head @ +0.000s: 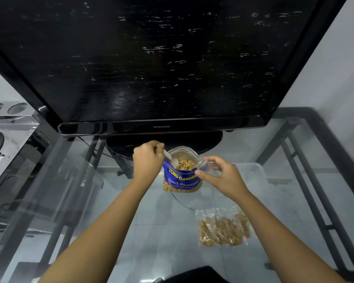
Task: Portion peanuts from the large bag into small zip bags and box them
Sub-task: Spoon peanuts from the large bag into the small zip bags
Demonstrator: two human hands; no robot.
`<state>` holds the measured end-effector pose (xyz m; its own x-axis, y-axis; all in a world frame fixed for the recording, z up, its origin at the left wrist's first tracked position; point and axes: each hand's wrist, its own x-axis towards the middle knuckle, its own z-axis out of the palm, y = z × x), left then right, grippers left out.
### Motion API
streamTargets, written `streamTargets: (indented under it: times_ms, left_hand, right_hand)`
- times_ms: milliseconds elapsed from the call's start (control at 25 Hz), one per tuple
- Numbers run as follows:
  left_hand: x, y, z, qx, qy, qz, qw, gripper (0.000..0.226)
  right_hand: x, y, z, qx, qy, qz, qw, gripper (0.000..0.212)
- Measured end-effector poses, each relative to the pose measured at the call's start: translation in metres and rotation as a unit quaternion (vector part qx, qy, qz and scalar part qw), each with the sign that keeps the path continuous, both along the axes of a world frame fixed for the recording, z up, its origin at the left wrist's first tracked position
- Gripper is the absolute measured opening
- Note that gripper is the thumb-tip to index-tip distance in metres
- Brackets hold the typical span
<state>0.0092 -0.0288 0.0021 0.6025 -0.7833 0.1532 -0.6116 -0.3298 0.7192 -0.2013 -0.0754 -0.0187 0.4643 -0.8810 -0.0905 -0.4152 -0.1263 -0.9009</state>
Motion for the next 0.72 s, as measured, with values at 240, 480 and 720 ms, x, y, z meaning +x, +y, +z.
streamTargets:
  times_ms: [240, 480, 720]
  left_hand:
    - [0.000, -0.002, -0.003, 0.051, 0.095, -0.010, 0.994, 0.025]
    - [0.000, -0.005, -0.002, 0.058, 0.115, 0.014, 0.992, 0.024]
    - [-0.007, -0.005, -0.002, 0.049, 0.246, 0.054, 0.967, 0.020]
  right_hand:
    - [-0.001, 0.001, -0.001, 0.004, 0.002, 0.007, 1.000, 0.049]
    - [-0.001, 0.001, 0.000, 0.006, 0.007, 0.014, 1.000, 0.050]
    - [-0.001, 0.001, 0.003, 0.007, 0.008, 0.019, 1.000, 0.049]
